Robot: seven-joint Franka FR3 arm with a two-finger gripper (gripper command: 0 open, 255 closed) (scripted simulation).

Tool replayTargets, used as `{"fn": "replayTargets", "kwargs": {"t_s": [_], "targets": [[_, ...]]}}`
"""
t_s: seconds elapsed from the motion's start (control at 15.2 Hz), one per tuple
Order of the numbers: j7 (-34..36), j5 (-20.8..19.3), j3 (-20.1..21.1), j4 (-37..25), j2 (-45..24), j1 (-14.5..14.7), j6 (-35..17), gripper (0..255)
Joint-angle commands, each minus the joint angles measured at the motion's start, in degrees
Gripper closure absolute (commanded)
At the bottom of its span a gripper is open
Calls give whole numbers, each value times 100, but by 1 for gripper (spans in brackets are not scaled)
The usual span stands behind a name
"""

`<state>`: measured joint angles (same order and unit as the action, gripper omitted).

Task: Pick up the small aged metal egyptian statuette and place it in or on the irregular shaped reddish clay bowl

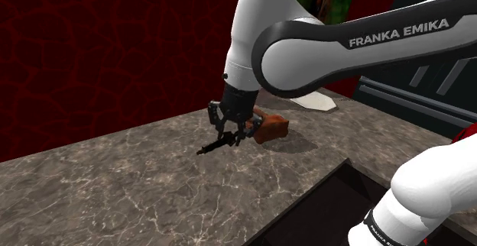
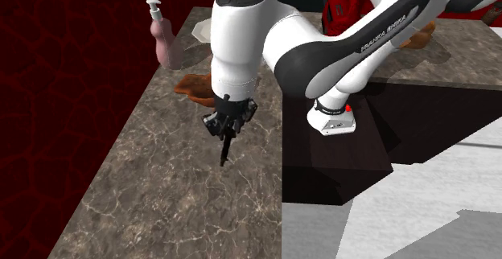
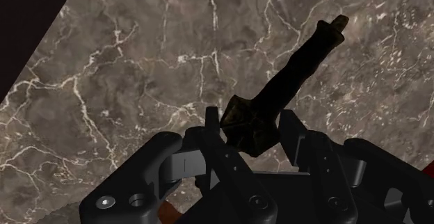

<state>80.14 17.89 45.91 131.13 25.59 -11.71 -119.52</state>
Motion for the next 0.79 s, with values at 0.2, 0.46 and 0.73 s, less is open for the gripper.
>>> {"fn": "replayTargets", "kwargs": {"t_s": [0.2, 0.46, 0.73], "targets": [[-734, -53, -597, 213, 78, -138, -5, 255], [-1292, -165, -1023, 293, 21, -328, -43, 255], [-1815, -317, -1403, 268, -135, -564, -84, 255]]}}
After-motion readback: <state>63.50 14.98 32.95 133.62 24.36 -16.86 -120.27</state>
